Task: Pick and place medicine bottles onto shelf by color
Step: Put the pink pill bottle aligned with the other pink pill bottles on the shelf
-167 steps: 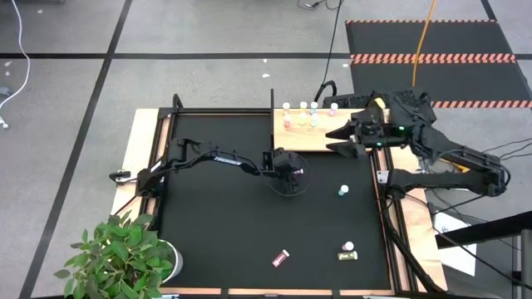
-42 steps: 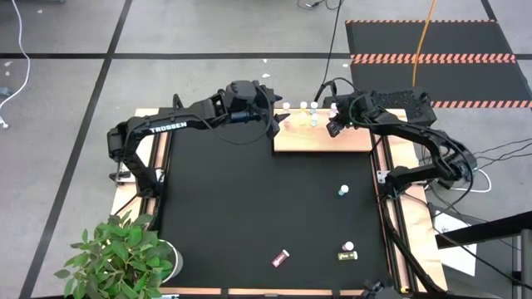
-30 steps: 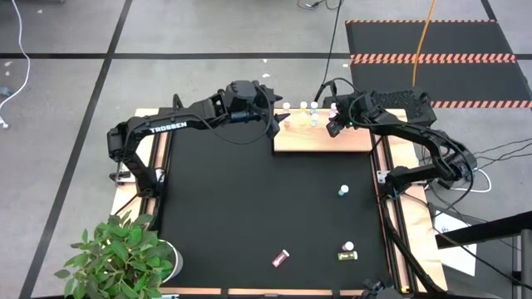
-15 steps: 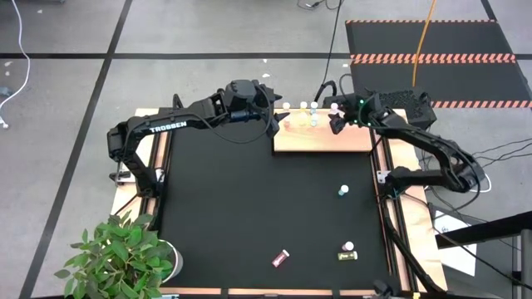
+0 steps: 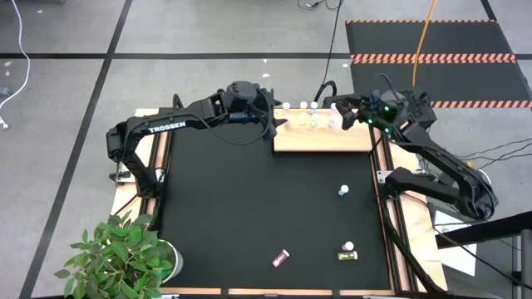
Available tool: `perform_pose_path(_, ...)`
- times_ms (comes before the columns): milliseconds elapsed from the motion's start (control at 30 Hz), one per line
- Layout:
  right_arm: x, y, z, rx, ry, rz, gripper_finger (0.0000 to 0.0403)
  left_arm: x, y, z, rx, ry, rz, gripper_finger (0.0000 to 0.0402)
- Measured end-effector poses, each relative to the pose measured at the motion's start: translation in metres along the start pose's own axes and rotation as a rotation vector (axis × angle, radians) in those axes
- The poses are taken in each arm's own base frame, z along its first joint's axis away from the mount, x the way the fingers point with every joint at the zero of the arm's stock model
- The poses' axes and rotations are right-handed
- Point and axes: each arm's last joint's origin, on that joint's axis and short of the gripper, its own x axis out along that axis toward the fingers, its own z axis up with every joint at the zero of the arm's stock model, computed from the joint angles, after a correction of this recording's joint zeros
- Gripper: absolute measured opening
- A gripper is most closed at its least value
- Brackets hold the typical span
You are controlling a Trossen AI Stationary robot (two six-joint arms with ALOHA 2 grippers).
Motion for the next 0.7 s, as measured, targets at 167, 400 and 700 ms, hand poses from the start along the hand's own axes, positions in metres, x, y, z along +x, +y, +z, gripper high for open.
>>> perform_pose_path(167, -0.020, 0.021, 0.006, 0.013, -0.080, 0.116, 0.0270, 0.000, -0.001, -0.007, -0.002, 0.077, -0.010, 0.0299)
perform_pose_path(400, -0.031, 0.050, 0.014, -0.018, -0.126, 0.271, 0.0270, -0.007, -0.012, -0.006, -0.138, 0.091, -0.088, 0.0298)
perform_pose_path(700, -0.060, 0.085, 0.056, -0.084, -0.287, 0.617, 0.0270, -0.014, -0.073, 0.005, -0.131, 0.028, -0.067, 0.0294)
